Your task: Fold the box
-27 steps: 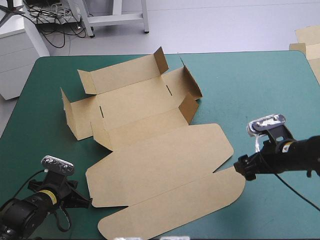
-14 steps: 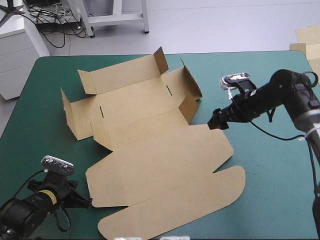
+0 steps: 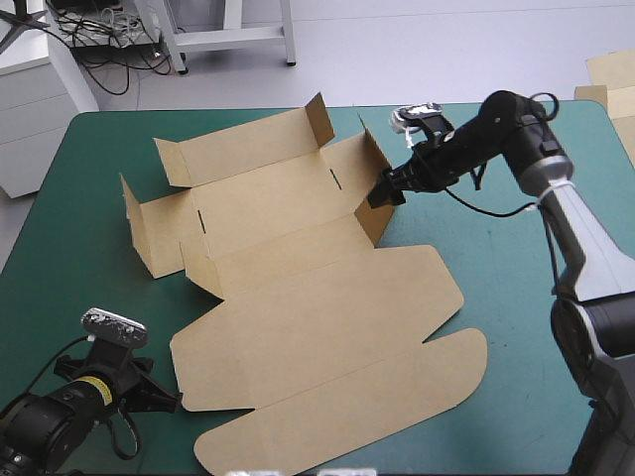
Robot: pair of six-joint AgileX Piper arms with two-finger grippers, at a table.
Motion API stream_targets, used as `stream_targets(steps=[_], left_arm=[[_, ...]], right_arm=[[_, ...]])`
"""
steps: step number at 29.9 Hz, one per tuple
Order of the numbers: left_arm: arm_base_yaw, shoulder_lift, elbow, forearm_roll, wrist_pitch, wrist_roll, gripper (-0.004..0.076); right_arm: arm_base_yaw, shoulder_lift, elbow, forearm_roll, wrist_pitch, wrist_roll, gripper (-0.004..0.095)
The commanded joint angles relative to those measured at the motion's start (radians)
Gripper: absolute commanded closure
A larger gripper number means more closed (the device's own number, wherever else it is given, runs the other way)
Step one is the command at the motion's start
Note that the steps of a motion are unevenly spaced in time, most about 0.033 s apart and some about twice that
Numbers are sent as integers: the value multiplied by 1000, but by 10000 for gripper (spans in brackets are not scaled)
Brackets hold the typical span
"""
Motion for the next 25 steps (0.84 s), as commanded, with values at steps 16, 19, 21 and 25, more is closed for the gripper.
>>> stream_targets(steps=[16, 19, 21, 25], left_arm=[[-5, 3, -24, 7, -49, -9, 734], [-5, 3, -24, 7, -49, -9, 734], [-5, 3, -24, 7, -49, -9, 734], [-5, 3, -24, 7, -49, -9, 734]], right_arm=[[62, 251, -208, -97, 15, 113, -13], [62, 271, -210, -74, 15, 111, 34], [62, 278, -210, -59, 10, 108, 111], [62, 289, -210, -8, -5, 107, 381]])
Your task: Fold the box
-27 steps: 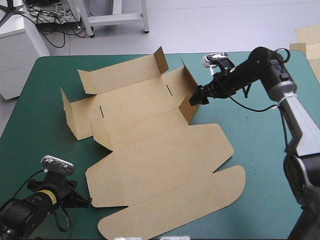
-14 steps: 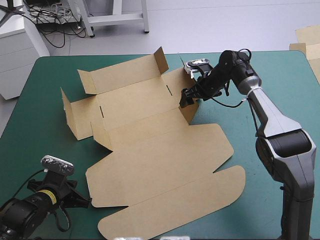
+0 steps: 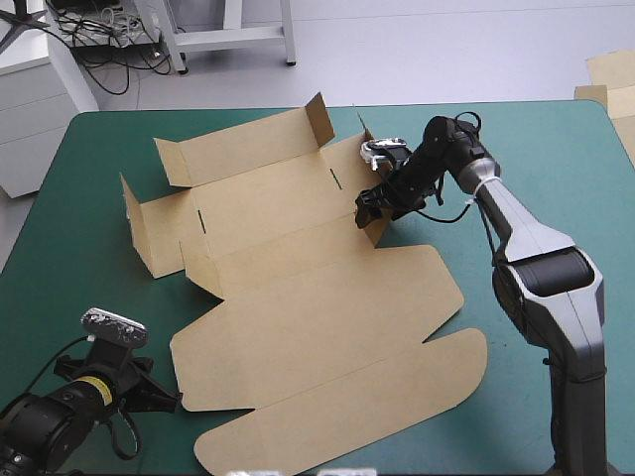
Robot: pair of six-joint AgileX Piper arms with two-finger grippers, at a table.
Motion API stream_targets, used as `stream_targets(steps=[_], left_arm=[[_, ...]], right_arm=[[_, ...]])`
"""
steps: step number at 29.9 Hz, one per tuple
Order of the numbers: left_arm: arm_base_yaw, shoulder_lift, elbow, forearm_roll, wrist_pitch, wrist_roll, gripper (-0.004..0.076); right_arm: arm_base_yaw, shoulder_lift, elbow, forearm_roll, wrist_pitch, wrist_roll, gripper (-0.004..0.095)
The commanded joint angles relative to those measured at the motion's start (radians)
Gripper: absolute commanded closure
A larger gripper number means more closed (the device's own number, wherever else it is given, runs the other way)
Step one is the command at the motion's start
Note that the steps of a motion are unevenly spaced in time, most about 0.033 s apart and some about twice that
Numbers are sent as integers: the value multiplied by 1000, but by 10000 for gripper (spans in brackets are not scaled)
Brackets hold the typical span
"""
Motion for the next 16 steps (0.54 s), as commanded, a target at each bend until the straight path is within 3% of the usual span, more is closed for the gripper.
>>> stream_targets(steps=[1, 5, 6, 16], left_arm=[[-5, 3, -24, 9, -49, -9, 734], [-5, 3, -24, 9, -49, -9, 734], [-5, 3, -24, 9, -49, -9, 734], [-5, 3, -24, 9, -49, -9, 734]], right_arm=[[0, -56, -34, 73, 0, -11, 458], [8, -56, -35, 73, -1, -58, 871], [8, -56, -35, 73, -1, -62, 926], [15, -56, -35, 76, -34, -80, 923]])
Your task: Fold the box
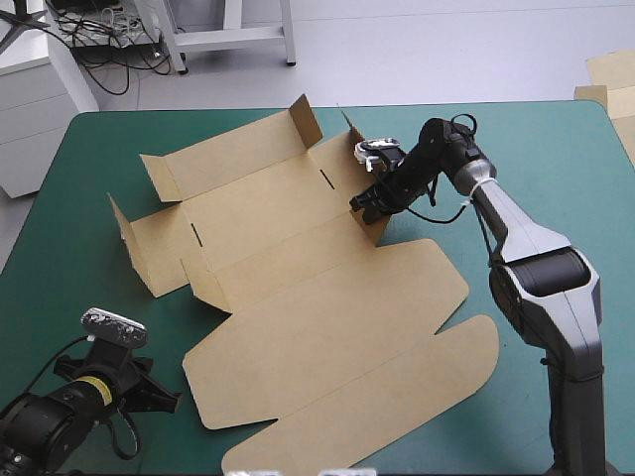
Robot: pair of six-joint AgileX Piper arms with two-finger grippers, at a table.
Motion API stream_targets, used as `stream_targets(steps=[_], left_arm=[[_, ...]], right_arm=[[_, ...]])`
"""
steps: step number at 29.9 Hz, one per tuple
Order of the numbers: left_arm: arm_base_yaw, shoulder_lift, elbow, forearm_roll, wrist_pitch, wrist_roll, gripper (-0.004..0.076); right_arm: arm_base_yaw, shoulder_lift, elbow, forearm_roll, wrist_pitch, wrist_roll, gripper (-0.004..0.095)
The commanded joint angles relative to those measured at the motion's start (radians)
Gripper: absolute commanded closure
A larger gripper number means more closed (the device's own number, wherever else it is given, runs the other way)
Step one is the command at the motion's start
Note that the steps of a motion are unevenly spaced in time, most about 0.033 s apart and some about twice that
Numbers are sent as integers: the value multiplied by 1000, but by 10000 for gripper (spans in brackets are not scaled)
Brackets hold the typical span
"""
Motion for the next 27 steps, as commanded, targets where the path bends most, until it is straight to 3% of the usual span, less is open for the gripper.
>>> stream_targets(steps=[1, 7, 11, 17, 27], left_arm=[[-5, 3, -24, 5, -49, -9, 734], [-5, 3, -72, 13, -3, -9, 734], [-5, 3, -180, 36, 60, -9, 734], [-5, 3, -350, 52, 63, -9, 734], [-5, 3, -475, 85, 77, -9, 734]], right_arm=[[2, -63, -35, 40, -13, -30, 923], [2, -63, -53, 40, -19, -69, 923], [2, -63, -122, 41, 35, -146, 923], [6, -65, -277, 36, 43, -170, 923], [19, -65, -459, 126, 45, -405, 928]])
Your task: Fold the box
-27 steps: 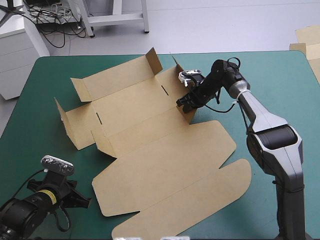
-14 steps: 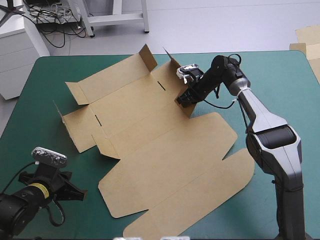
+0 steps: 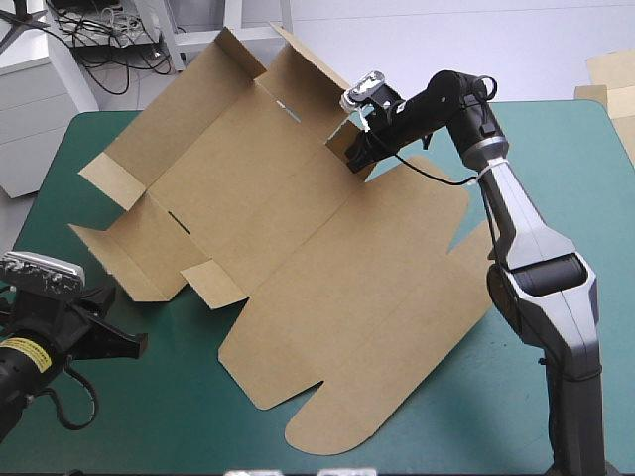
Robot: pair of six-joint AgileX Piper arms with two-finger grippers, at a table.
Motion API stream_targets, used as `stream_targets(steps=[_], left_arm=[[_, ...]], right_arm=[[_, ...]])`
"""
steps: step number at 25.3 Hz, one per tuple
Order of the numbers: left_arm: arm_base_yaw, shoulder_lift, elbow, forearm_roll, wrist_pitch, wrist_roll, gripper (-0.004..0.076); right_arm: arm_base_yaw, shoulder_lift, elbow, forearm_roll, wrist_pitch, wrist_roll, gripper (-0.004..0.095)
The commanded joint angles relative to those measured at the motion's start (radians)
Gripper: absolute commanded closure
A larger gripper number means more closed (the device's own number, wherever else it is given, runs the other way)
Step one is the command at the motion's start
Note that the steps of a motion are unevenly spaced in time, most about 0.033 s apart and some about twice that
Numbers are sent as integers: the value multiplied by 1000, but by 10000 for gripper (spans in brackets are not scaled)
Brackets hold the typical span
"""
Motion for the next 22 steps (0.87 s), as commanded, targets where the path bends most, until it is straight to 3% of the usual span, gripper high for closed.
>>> stream_targets(steps=[1, 10, 15, 22], left_arm=[[-5, 3, -37, 42, -29, -9, 734], [-5, 3, -37, 71, 0, -9, 734], [-5, 3, -37, 73, -8, -9, 734], [-5, 3, -37, 73, -8, -9, 734]], right_arm=[[20, -74, -79, 71, 10, -109, 928], [123, -81, -128, -151, 10, -193, 928], [149, -102, -128, -138, 11, -215, 929], [239, -102, -68, -178, 13, -368, 929]])
